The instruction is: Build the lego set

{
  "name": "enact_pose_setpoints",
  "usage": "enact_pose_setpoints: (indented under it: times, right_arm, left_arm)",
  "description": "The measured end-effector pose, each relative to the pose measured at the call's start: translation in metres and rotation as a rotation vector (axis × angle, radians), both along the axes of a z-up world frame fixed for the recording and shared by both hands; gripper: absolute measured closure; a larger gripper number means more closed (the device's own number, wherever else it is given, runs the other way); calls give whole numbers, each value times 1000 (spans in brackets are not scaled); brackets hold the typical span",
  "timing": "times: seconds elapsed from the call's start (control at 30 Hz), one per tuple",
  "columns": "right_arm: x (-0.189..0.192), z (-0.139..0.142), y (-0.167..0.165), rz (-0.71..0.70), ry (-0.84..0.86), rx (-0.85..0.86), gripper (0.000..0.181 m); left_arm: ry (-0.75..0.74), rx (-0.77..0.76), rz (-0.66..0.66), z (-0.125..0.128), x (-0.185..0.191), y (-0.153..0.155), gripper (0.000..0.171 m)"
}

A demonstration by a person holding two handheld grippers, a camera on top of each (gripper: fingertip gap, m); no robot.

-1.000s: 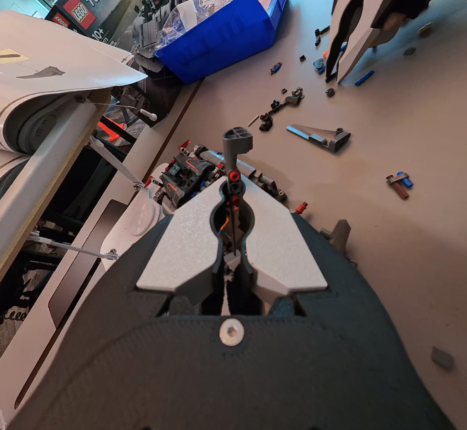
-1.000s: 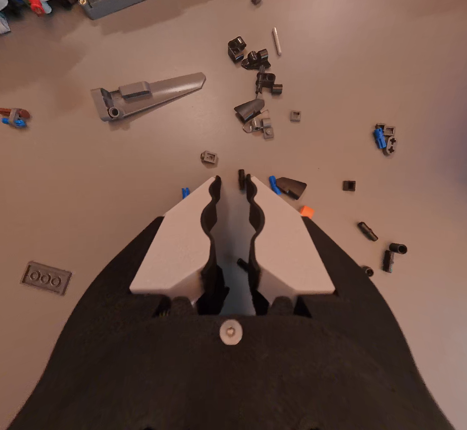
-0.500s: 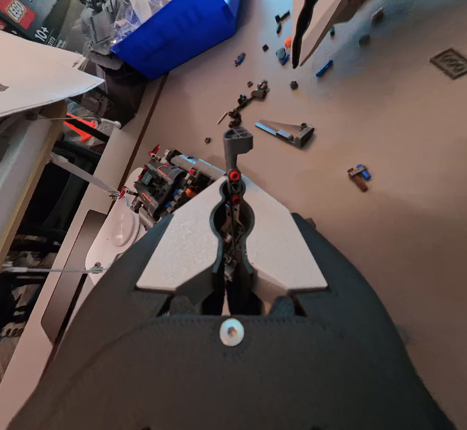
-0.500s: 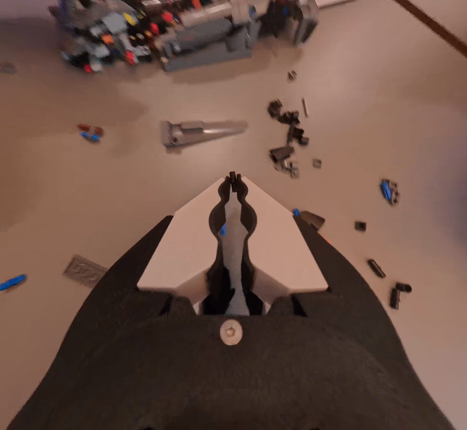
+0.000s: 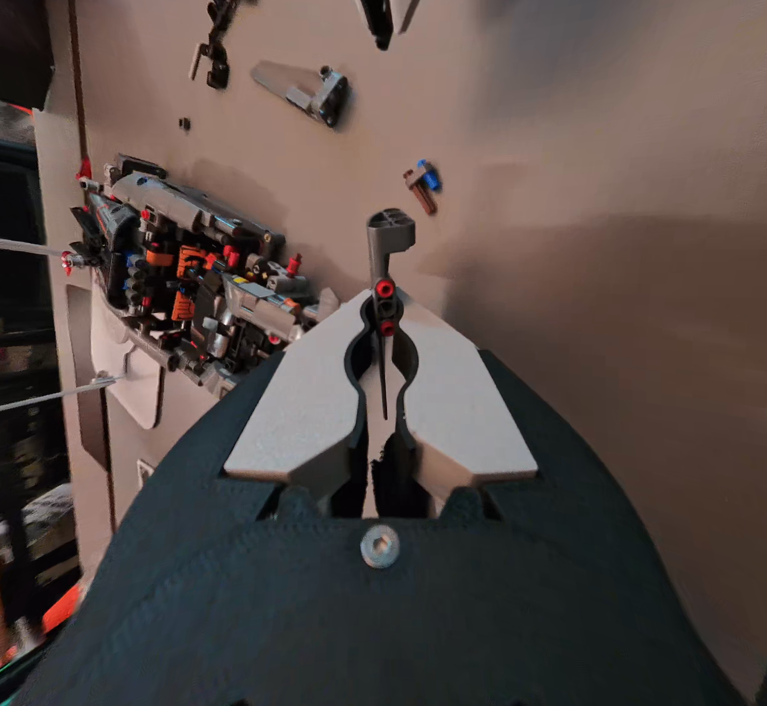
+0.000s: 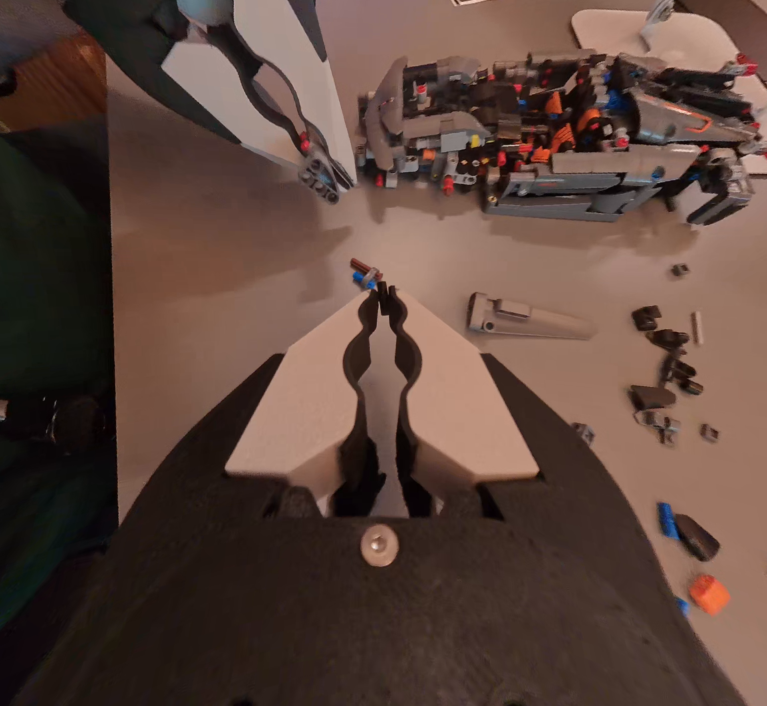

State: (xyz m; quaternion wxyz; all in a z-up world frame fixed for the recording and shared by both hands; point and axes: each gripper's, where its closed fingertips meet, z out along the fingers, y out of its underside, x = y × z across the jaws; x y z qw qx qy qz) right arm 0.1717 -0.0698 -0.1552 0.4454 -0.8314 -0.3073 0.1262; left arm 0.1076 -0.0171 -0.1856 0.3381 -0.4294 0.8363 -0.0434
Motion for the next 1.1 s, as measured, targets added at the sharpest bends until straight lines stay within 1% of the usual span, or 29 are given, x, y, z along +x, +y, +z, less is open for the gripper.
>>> enact_pose_setpoints:
  times: [0.1,0.17,0.37,0.57,0.83,0.9,1.1]
  right_arm:
    - [-5,-7,-2,11,-8,0,179]
    - [-7,-11,-2,18,-8,-2,179]
    - [2,-16,10,6,-9,23,178]
    - [14,-10,23,-15,-5,67,179]
    - [22,-11,23,-39,4,83,179]
    - [23,-12,23,-39,6,84,179]
    - [23,-13,24,-38,1,85,179]
  left_arm:
    - [12,66,-10,-17,-7,-3,171]
    - [-1,90,-18,-21,-8,-6,171]
    - [-54,155,-19,-21,-4,-7,171]
    - [-127,194,-12,-20,-2,-5,171]
    - [-157,200,-12,-20,1,-5,170]
    - [-176,197,-8,-18,1,-5,166]
    - [-189,171,-30,-18,0,-10,163]
